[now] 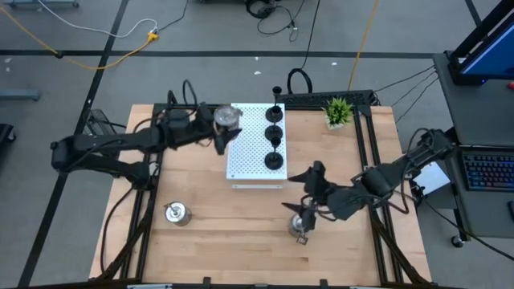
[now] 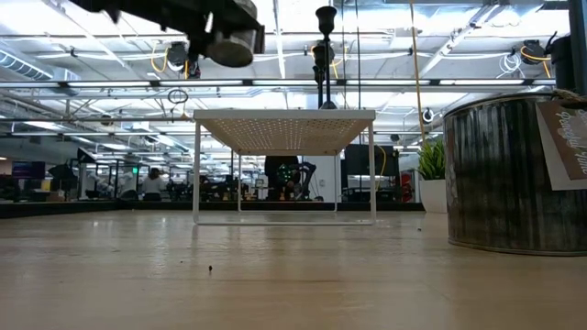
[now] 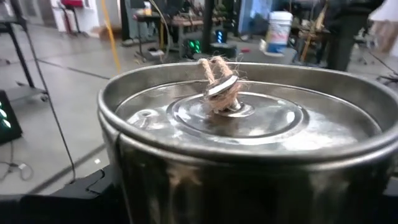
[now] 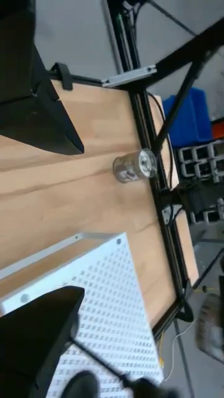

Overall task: Pick & Place candle stick holders
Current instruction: Put the top right silver scented candle on the shelf

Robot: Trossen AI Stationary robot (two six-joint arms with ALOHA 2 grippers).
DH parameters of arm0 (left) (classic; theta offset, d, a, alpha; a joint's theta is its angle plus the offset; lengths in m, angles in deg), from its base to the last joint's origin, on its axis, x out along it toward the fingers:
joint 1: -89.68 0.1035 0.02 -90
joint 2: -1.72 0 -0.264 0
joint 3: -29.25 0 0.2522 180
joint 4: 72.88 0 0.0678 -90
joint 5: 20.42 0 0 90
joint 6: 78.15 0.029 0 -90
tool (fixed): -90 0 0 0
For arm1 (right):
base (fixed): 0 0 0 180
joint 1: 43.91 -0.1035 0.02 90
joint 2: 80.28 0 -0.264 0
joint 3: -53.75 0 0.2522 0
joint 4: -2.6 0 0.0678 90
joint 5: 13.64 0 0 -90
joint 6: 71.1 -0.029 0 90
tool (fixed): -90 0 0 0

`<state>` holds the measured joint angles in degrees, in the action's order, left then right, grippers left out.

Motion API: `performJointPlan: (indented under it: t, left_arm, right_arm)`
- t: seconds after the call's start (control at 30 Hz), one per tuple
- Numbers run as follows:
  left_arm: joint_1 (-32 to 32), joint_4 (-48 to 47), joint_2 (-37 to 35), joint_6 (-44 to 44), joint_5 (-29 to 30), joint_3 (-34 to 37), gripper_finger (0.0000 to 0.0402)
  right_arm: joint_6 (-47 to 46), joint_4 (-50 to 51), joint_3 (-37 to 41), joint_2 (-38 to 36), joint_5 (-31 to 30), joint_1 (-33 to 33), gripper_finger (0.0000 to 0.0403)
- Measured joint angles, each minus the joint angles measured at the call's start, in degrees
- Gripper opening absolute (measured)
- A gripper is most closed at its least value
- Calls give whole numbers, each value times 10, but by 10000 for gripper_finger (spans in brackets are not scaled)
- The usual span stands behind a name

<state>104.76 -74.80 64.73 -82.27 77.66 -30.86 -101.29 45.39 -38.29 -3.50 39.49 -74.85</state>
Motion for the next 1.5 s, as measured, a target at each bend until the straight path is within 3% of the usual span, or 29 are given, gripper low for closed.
performJointPlan:
  t: [0.3,0.53,1.07,1.23,1.5]
  left_arm:
    - [96,164,125,2,-66,0,349]
    - [127,252,207,-12,-88,0,349]
    - [132,288,267,41,-78,0,349]
    - [132,288,267,39,-76,0,349]
    - [129,287,267,30,-76,0,349]
  right_arm:
    - [-2,-177,219,-132,-4,0,354]
    - [26,-248,328,-214,-4,-5,353]
    - [93,-249,451,-328,-6,1,357]
    - [105,-242,460,-354,0,53,357]
    - [170,-223,460,-385,101,169,357]
